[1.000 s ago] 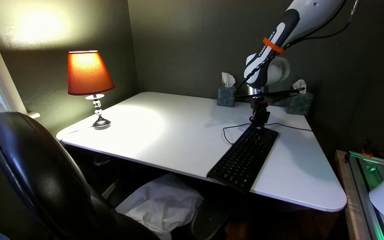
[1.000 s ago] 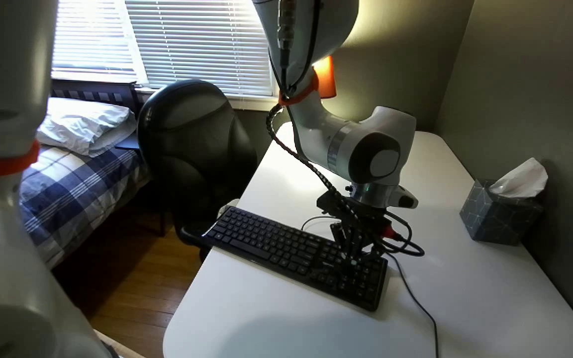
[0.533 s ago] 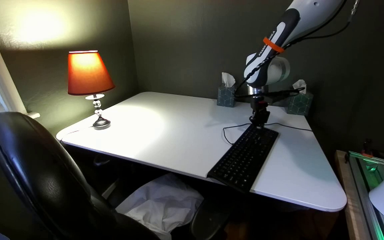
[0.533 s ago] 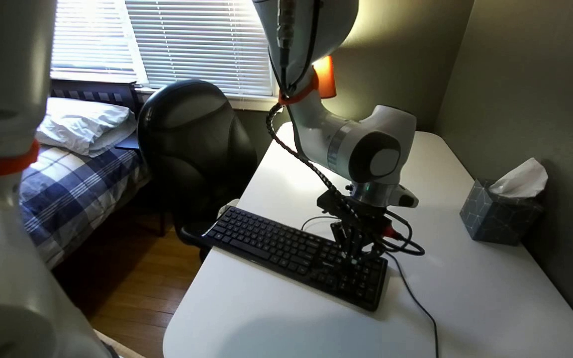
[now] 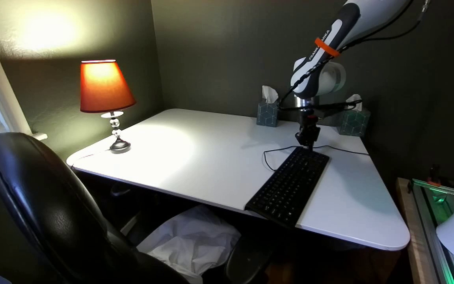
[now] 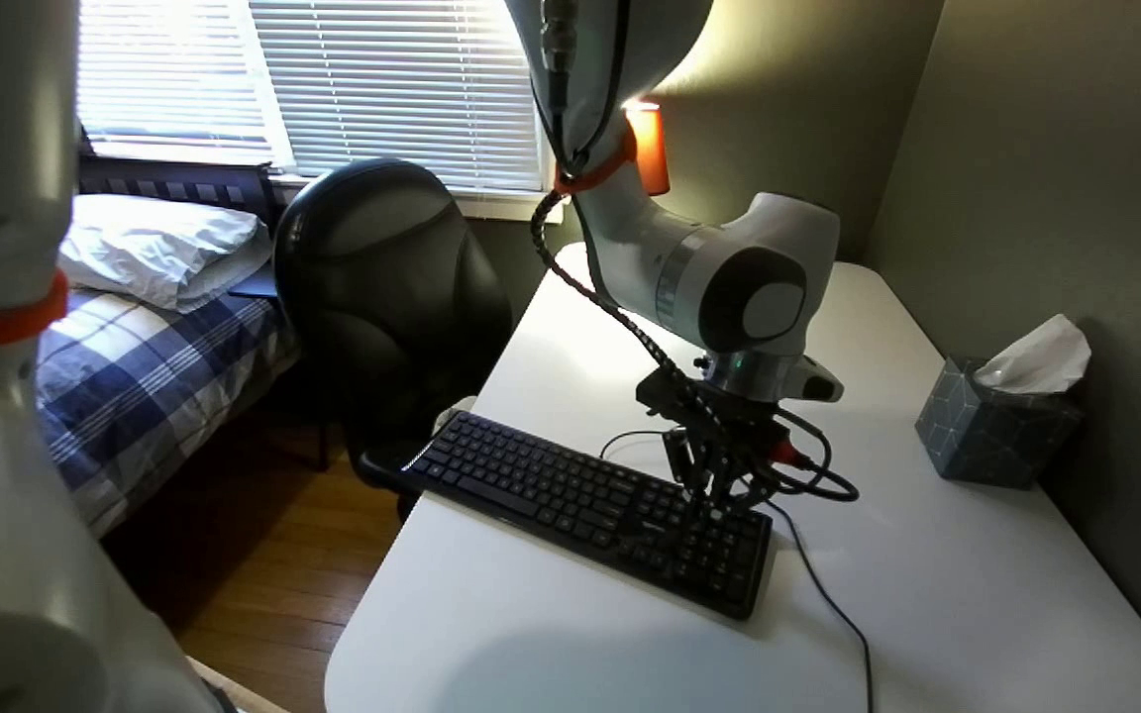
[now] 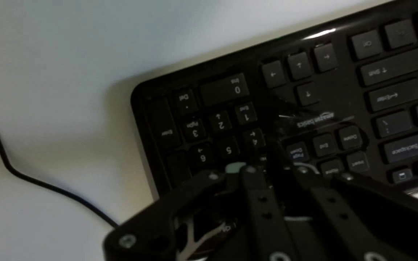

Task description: Press enter on the keyboard

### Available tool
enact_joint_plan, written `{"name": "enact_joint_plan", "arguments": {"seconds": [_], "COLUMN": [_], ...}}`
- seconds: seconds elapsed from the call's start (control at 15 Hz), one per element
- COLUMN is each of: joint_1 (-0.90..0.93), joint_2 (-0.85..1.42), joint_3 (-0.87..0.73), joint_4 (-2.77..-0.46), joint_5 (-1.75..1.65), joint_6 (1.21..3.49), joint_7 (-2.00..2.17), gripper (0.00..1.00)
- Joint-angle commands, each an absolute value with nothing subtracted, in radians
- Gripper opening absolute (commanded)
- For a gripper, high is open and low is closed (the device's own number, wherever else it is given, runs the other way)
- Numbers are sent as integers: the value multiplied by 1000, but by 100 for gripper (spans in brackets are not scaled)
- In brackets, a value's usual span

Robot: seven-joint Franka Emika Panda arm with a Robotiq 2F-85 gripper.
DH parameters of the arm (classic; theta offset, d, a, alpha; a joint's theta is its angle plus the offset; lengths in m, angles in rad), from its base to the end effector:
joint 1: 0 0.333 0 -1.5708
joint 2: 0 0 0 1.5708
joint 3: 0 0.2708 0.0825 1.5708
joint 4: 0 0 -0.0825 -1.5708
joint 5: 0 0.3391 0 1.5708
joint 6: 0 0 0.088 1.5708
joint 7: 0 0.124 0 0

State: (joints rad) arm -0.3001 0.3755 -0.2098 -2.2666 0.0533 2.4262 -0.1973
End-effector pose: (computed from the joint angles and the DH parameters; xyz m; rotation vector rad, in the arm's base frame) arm 0.4090 -0.2352 0.1605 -3.0498 0.5396 0.3259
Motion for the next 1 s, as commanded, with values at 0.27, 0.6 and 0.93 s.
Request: {"name": "enact_joint_plan", "arguments": {"seconds": [0.27, 0.6, 0.93], "joint_1": [-320, -315, -307], "joint_2": [285, 220, 145], "joint_3": [-202, -209, -219], "joint_4": [-2351, -2412, -2471], "joint_5": [72, 68, 59], "joint_6": [2439, 2456, 2477], "joint_7": [-235, -239, -234], "gripper": [78, 100, 100]}}
